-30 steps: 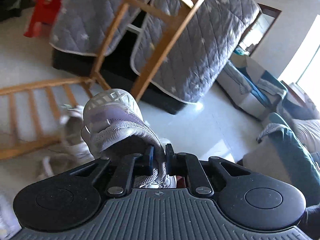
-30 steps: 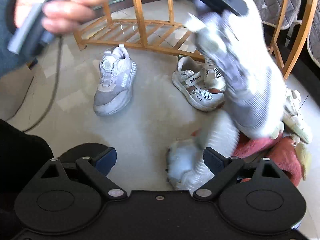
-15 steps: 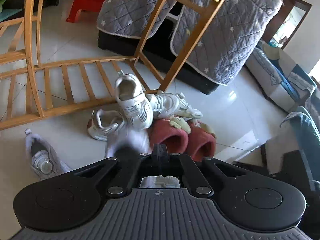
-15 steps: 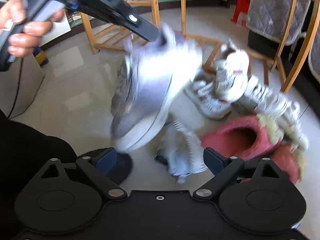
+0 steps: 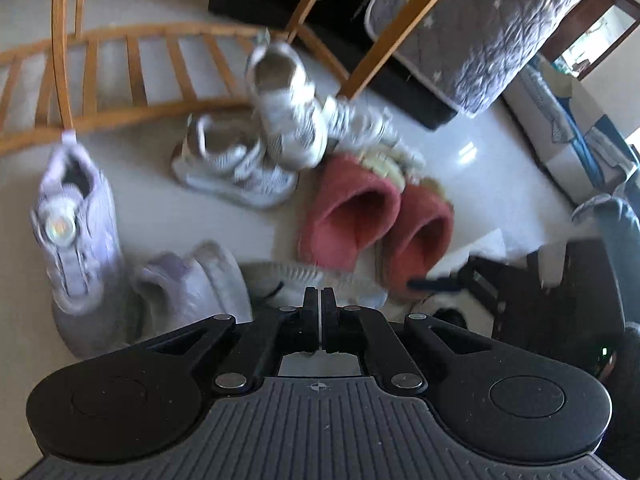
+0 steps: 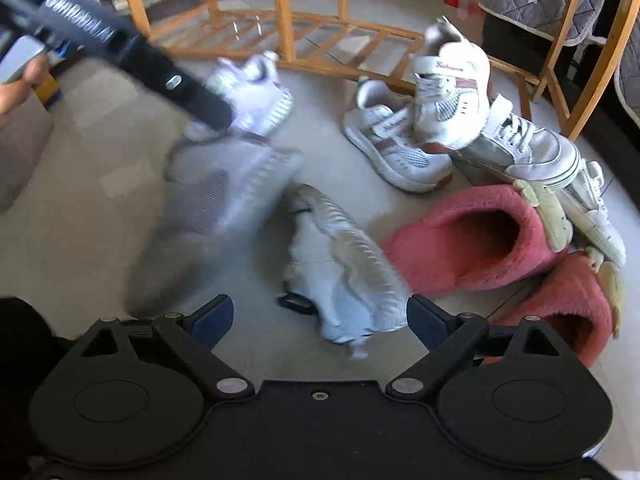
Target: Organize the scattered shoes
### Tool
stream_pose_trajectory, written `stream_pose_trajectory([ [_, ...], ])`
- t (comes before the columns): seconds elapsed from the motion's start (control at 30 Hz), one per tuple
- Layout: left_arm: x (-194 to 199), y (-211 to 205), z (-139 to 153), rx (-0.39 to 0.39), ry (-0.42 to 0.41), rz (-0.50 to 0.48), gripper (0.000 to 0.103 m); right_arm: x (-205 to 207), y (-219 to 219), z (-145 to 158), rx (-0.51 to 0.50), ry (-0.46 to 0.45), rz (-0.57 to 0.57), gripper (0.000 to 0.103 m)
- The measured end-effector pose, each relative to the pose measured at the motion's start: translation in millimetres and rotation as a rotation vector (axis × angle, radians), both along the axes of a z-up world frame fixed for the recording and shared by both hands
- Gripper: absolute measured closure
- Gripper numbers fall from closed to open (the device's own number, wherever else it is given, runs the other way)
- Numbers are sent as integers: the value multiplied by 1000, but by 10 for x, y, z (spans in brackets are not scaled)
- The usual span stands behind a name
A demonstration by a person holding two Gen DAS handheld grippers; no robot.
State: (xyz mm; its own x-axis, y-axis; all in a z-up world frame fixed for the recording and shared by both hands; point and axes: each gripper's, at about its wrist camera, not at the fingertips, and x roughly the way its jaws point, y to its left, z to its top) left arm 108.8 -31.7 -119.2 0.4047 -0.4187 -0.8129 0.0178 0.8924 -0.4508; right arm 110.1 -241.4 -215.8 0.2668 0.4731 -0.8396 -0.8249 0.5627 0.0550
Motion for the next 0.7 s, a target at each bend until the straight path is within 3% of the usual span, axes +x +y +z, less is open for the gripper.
stream_pose_trajectory([
  [0.2,-47,-28,-140,7,34,-30,98,128,138,-264,-85,-29,115,8],
  [0.37,-99,95,-45,63,25,-41,93,149,209,-322,-88,-18,122,21],
  [0.53,-140,362,104,131,-24,12,74,296,105,-369,-61,77,3,25],
  [0.7,-298,575,-12,171,-6,50,67,520,-169,-453,52,311,-227,26],
])
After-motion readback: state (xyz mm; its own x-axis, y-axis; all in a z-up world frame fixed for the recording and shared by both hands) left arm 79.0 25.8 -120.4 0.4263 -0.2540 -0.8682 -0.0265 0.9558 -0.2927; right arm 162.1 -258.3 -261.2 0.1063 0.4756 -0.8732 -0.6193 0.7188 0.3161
